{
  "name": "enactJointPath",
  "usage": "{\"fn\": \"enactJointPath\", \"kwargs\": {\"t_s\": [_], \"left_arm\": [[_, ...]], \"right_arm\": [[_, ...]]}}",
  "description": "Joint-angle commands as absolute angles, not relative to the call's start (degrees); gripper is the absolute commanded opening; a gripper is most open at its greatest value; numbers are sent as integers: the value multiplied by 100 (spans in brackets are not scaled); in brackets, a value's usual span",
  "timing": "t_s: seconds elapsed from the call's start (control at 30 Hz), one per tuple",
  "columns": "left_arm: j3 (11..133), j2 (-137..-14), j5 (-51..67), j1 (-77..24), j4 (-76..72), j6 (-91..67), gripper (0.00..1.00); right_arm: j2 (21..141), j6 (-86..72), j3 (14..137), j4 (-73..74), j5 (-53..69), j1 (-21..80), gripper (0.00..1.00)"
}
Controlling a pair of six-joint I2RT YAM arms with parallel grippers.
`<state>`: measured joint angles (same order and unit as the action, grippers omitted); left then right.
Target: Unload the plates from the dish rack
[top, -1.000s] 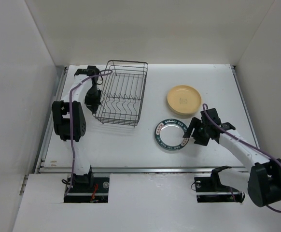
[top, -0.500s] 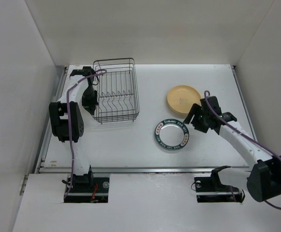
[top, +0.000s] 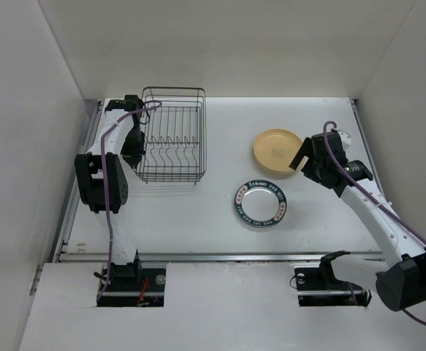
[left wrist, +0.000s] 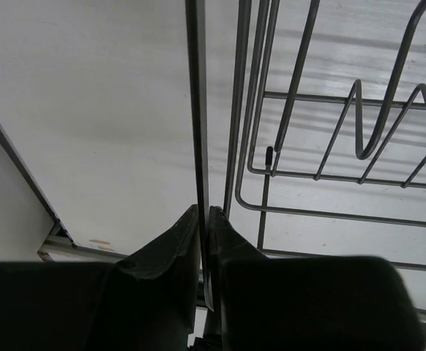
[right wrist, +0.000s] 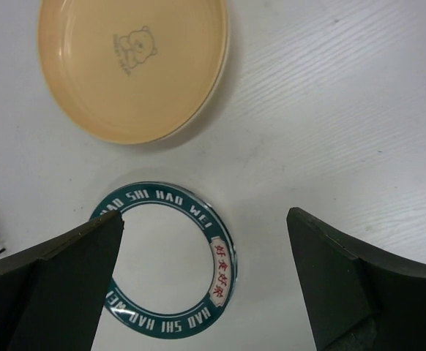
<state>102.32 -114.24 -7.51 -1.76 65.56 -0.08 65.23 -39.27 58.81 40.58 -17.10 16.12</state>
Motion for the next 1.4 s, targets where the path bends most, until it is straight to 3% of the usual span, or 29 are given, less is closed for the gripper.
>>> {"fn": "enactJointPath", "kwargs": {"t_s": [0.0,0.13,0.17,0.3,0.53,0.57,0.6,0.73,0.93,1.37], "left_arm": [[10362,-11294,-739,-132,6794,-88,7],[10310,-11241,-589,-132,6847,-149,21],[10310,-11241,-589,-132,6899,-202,31],[10389,-11127,-667,-132,6899,-255,50],[10898,-10504,-940,-132,6637,-457,53],[10898,-10364,-940,-132,6557,-457,60],[10898,-10058,-880,-71,6478,-457,75],[10890,-9309,-1291,166,6039,-457,100],[10337,-8509,-1879,431,5687,-273,100],[10134,-8139,-2348,431,5625,-211,100]], "right_arm": [[6416,-3990,6345,4438,-2591,1556,99],[5986,-4192,6521,4544,-3488,1556,99],[5864,-4245,6521,4544,-3794,1556,99],[5161,-4245,6302,4071,-4403,1556,99],[4554,-4122,6302,4025,-4859,1556,99],[4492,-4122,6302,4025,-4973,1556,99],[4430,-4122,6302,4025,-5062,1556,99],[4228,-4008,6302,4130,-5395,1556,99],[4052,-3736,6354,4192,-5739,1556,99],[3946,-3551,6354,4078,-5792,1556,99]]}}
